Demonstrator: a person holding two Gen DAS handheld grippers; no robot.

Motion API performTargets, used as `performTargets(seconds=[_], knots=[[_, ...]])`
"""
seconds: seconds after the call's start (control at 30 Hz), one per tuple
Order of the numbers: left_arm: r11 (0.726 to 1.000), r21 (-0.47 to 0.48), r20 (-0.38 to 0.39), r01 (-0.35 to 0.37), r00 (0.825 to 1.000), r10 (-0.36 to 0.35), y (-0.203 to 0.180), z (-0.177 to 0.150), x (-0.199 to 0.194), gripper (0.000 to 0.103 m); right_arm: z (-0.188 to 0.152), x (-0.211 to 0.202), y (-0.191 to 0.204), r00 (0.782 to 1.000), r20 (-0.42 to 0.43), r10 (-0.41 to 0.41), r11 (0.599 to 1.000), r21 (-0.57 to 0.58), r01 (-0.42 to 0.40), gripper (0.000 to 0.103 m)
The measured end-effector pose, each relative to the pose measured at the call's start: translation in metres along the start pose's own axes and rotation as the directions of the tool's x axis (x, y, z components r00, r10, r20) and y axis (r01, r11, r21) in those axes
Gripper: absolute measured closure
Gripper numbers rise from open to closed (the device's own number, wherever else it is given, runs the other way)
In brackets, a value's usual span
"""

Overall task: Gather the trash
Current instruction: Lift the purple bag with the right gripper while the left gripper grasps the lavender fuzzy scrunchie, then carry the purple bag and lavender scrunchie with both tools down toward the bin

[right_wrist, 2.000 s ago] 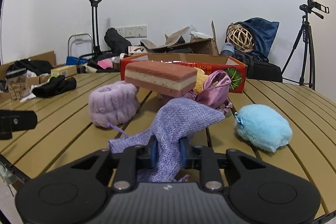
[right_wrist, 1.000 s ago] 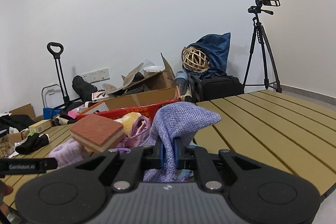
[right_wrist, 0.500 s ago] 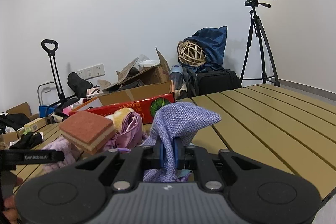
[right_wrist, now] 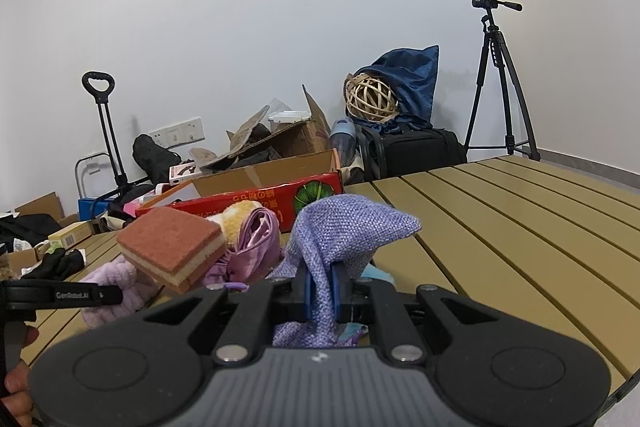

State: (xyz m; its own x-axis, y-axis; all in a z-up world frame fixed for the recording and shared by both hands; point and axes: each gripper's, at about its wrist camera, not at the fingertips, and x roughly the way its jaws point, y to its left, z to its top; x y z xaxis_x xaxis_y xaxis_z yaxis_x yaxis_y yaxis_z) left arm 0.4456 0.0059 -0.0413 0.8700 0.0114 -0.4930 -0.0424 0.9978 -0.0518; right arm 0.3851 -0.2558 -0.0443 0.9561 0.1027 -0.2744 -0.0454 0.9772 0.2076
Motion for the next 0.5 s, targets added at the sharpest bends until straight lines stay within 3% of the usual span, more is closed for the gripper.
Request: performTargets(seconds=[0.5], knots=[[0.998, -0.048, 0.109, -0.051, 0.993, 0.056, 0.013, 0.012, -0.054, 0.072, 0.003, -0.015, -0.011, 0.999, 0.019, 0.033, 0.999, 0.029, -0.034, 0.094]])
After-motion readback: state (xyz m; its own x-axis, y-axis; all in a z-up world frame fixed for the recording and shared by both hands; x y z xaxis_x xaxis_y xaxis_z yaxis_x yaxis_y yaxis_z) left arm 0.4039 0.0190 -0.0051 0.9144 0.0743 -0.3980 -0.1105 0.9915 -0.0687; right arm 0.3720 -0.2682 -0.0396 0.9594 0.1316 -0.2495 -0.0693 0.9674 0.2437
